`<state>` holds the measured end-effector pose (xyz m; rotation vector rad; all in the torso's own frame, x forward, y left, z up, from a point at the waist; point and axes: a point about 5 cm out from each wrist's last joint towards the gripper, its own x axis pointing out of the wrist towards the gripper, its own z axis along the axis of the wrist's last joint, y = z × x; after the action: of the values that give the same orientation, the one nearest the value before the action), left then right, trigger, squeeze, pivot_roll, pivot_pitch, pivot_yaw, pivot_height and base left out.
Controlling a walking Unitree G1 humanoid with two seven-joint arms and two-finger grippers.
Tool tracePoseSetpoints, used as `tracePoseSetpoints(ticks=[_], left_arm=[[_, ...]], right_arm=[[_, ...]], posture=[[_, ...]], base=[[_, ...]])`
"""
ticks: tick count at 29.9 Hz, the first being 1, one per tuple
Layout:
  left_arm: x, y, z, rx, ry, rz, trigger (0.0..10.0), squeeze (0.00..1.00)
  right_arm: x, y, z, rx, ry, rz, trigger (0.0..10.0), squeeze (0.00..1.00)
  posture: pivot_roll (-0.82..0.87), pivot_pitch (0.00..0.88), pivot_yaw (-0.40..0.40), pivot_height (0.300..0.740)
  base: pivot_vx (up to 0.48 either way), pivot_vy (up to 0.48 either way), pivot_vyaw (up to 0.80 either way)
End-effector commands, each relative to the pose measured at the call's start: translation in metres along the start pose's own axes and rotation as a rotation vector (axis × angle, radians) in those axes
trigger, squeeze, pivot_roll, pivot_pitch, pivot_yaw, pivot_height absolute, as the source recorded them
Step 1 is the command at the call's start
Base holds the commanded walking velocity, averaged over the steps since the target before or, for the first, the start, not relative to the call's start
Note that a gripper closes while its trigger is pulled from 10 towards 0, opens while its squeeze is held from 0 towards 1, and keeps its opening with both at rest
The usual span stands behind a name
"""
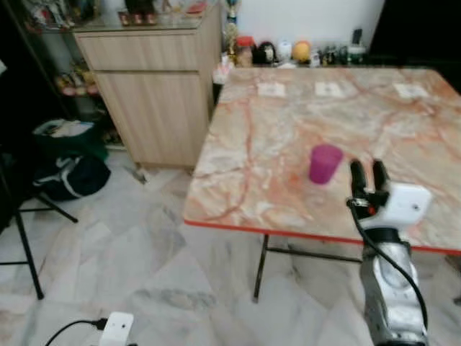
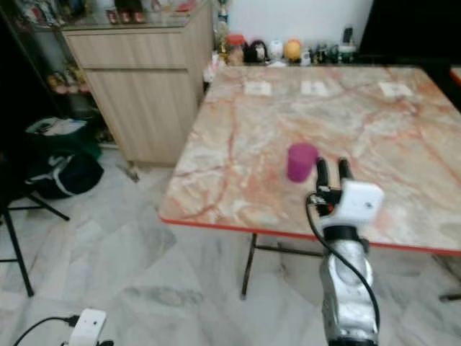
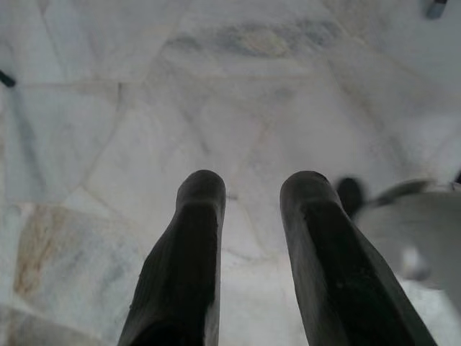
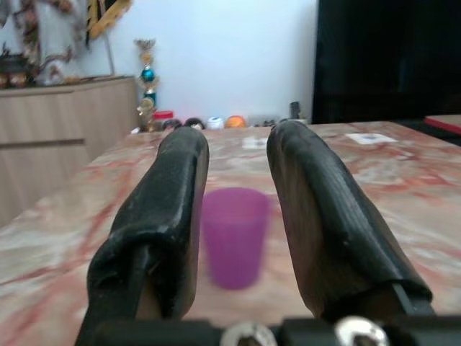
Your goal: Setting the table
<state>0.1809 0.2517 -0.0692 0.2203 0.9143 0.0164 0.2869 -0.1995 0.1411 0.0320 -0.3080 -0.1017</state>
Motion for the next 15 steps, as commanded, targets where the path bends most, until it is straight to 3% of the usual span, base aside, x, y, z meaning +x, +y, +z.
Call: tracePoseSetpoints(ticks=[1, 13, 15], left_arm=[[-0.001, 0.005, -0.003, 0.002, 0.013, 0.009, 10.0, 0.00], [0.003, -0.010, 0.005, -0.002, -0.006, -0.014, 10.0, 0.00], [0.003, -0.011, 0.005, 0.000, -0.008, -0.016, 10.0, 0.00]], right_arm=[[0.004, 0.006, 0.004, 0.013, -0.017, 0.020, 10.0, 0.00], [0.003, 0.006, 0.003, 0.012, -0.018, 0.018, 10.0, 0.00], [0.002, 0.007, 0.003, 0.013, -0.018, 0.018, 10.0, 0.00]], posture=[[0.04, 0.000, 0.011, 0.740], [0.04, 0.000, 0.014, 0.740], [0.04, 0.000, 0.017, 0.740]], base=[[0.000, 0.000, 0.00], [0.000, 0.000, 0.00], [0.283, 0.000, 0.00]])
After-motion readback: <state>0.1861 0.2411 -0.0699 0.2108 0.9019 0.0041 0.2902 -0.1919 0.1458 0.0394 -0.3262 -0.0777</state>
